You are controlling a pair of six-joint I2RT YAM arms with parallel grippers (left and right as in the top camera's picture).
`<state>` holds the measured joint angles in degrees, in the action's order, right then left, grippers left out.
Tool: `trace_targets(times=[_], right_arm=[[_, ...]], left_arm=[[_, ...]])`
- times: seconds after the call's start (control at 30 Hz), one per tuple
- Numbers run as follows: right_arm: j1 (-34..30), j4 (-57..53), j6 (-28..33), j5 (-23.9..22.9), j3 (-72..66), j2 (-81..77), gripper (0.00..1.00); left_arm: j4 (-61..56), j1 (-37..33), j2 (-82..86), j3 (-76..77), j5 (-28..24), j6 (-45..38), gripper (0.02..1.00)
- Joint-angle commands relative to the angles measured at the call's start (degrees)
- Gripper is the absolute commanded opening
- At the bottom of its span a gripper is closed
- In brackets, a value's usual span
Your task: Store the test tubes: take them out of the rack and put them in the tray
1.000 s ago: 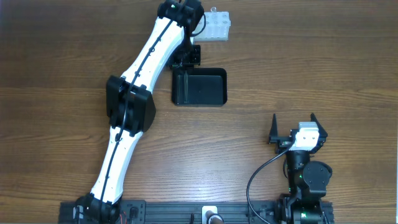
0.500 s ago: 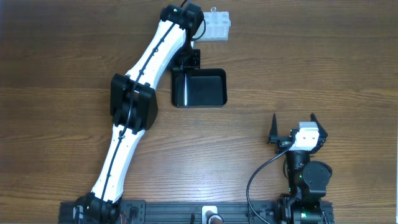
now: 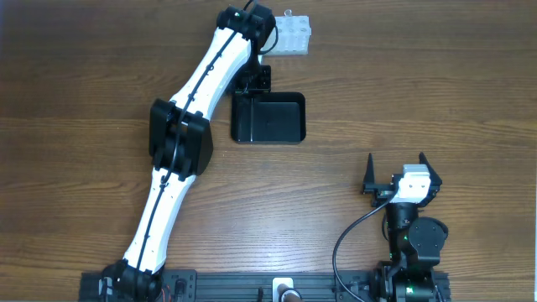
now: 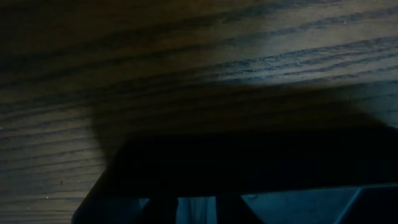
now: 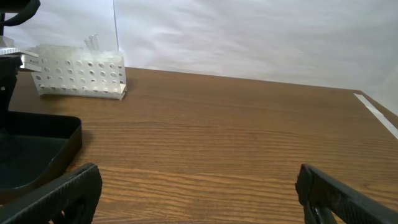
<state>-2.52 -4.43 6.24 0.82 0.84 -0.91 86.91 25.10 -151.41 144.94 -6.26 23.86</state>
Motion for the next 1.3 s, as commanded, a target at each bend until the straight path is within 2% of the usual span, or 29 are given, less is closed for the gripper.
trace_targets(times=[0.03, 0.4, 0.57, 0.7, 1.03, 1.2, 1.3], right_arm=[[0.4, 0.1, -0.2, 0.7, -0.5, 0.6, 0.993], [0.4, 0.1, -0.2, 0.7, -0.5, 0.6, 0.991], [0.4, 0.1, -0.2, 0.7, -0.5, 0.6, 0.993], [0.4, 0.1, -0.2, 0.7, -0.5, 0.6, 0.991], [0.4, 0.1, -0.2, 0.7, -0.5, 0.6, 0.991], [0.4, 0.1, -0.2, 0.7, -0.5, 0.6, 0.991], [0.4, 0.1, -0.2, 0.7, -0.5, 0.6, 0.987]], left_arm=[[-0.1, -0.4, -0.3, -0.4, -0.6, 0.8, 0.242], [1.5, 0.2, 5.6, -0.3, -0.6, 0.8, 0.261], [1.6, 0.2, 11.6, -0.3, -0.5, 0.8, 0.378], [0.9, 0.2, 16.1, -0.3, -0.4, 0.9, 0.421], [-1.0, 0.1, 27.1, -0.3, 5.8, 2.4, 0.562], [-1.3, -0.1, 32.0, -1.0, 10.6, 2.4, 0.577], [-4.6, -0.6, 36.2, -5.9, 10.9, 2.4, 0.59]])
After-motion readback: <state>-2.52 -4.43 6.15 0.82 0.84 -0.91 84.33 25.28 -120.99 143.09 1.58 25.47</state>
